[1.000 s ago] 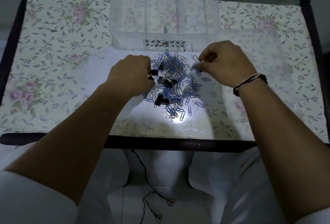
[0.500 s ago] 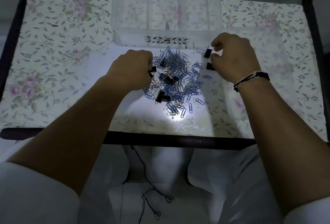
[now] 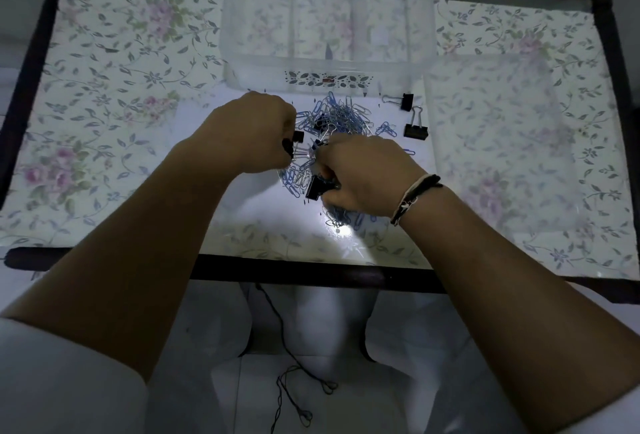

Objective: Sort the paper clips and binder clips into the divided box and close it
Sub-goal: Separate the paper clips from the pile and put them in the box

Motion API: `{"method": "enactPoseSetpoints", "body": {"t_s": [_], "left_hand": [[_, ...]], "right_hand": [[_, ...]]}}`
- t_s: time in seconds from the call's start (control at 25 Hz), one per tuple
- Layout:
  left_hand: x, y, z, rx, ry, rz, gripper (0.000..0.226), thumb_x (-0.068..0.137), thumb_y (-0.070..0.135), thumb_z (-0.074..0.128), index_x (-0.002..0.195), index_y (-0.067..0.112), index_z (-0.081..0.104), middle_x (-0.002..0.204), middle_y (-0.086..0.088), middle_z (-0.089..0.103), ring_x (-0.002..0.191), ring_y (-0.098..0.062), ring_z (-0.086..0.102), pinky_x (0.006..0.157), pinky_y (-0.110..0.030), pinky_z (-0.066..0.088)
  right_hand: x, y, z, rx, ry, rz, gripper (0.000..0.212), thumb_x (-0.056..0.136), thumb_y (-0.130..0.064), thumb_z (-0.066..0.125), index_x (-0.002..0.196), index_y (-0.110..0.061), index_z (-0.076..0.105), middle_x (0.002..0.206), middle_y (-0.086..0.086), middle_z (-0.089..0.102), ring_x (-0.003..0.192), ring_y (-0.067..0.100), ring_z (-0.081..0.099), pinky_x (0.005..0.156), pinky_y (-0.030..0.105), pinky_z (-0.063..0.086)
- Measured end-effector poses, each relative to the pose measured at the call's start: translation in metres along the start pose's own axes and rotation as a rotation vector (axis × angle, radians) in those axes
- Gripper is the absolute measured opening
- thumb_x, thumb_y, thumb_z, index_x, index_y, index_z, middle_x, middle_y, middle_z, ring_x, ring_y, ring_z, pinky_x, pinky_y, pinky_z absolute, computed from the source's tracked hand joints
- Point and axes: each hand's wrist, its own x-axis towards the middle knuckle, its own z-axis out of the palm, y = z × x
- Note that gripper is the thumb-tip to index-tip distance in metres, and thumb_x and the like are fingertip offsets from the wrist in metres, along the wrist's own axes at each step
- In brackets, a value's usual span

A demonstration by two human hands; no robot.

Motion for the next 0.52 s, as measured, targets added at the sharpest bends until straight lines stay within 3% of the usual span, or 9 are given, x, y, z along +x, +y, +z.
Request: {"method": "enactPoseSetpoints", "body": {"t_s": [0.16, 0.32, 0.52], "left_hand": [[-0.009, -0.006, -0.022, -0.223, -0.075, -0.072, 0.021, 0.072, 0.027, 0.083, 0.088, 0.019, 0.071, 0.084, 0.004, 0.069, 0.080, -0.016, 0.064, 0.067, -0.026, 0.048], [-0.012, -0.006, -0.026, -0.325, -0.080, -0.080, 0.025, 0.072, 0.011, 0.080, 0.091, 0.019, 0.066, 0.084, 0.000, 0.072, 0.074, -0.014, 0.066, 0.063, -0.024, 0.048], [-0.008, -0.014, -0.021, -0.255, 0.055, -0.127, 0.027, 0.074, 0.004, 0.073, 0.096, 0.017, 0.063, 0.085, -0.001, 0.068, 0.079, -0.021, 0.061, 0.060, -0.025, 0.045]], "right_hand": [[-0.003, -0.003, -0.004, 0.003, 0.055, -0.012, 0.018, 0.082, -0.038, 0.057, 0.079, -0.021, 0.049, 0.096, -0.001, 0.051, 0.071, 0.027, 0.058, 0.058, 0.033, 0.047], [0.000, -0.010, 0.001, 0.014, 0.049, 0.153, 0.046, 0.079, -0.063, 0.060, 0.096, -0.021, 0.051, 0.088, -0.004, 0.045, 0.075, 0.022, 0.050, 0.062, 0.033, 0.039], [0.003, -0.010, 0.005, 0.064, 0.093, 0.187, 0.026, 0.086, -0.033, 0.059, 0.102, -0.014, 0.052, 0.081, -0.001, 0.054, 0.077, 0.029, 0.060, 0.058, 0.034, 0.041]]}}
